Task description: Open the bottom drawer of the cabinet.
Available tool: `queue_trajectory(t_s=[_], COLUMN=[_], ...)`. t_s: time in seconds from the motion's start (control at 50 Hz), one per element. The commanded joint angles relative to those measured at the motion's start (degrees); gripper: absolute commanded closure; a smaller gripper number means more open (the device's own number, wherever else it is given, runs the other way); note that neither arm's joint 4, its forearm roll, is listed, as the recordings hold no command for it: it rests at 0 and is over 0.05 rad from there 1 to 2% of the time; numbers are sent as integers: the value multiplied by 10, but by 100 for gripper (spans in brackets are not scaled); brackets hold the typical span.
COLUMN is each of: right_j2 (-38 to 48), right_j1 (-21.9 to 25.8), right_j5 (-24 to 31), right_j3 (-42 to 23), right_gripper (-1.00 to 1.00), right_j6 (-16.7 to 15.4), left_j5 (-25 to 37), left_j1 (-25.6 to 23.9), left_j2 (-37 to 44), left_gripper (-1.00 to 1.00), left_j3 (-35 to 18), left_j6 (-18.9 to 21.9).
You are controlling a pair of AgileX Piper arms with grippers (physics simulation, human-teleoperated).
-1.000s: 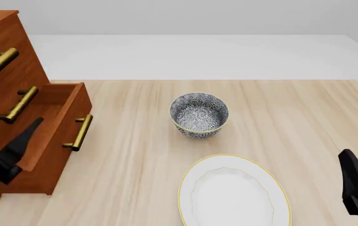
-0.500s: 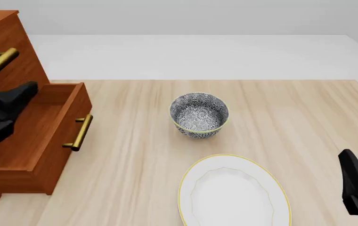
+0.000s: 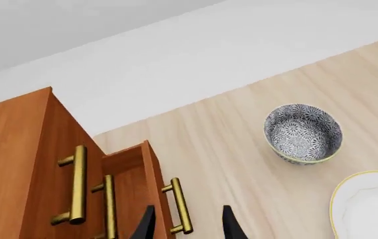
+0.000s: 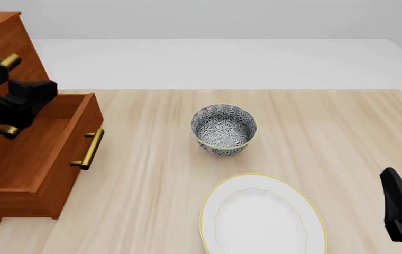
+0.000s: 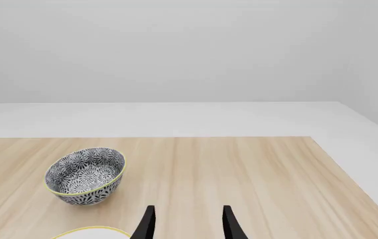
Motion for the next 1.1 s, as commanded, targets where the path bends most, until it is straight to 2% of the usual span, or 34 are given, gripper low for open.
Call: queue_trajectory(t_s=[0.02, 0.18, 0.24, 0.28, 0.3, 0.4, 0.42, 0.46, 0.48, 0.5, 0.6, 0.68, 1.1], right_j2=[0, 0, 0, 0, 0, 0, 0, 0, 0, 0, 0, 0, 0], right_j1=[0, 0, 0, 0, 0, 0, 0, 0, 0, 0, 0, 0, 0], right_j5=[0, 0, 0, 0, 0, 0, 0, 0, 0, 0, 0, 0, 0], right_j3=[0, 0, 0, 0, 0, 0, 0, 0, 0, 0, 0, 0, 0], right_gripper=[-100, -100, -100, -100, -100, -100, -100, -100, -100, -100, -100, -100, -100], right_j6=[0, 0, 0, 0, 0, 0, 0, 0, 0, 0, 0, 0, 0], left_j5=[50, 88, 91, 86, 89, 105, 107, 113, 113, 116, 126, 127, 141], left_j1=[-11, 2, 8, 23, 25, 35, 38, 43, 41, 50, 47, 67, 94], left_j2=[43, 64, 63, 65, 64, 67, 65, 69, 69, 72, 72, 81, 99], left_gripper=[-100, -100, -100, -100, -100, -100, -100, -100, -100, -100, -100, -100, -100], left_j3=[-30, -55, -52, -36, -38, -44, -45, -46, -43, -41, -36, -28, -61], left_j6=[-46, -61, -60, -43, -63, -61, -50, -69, -61, -78, -68, -67, -68])
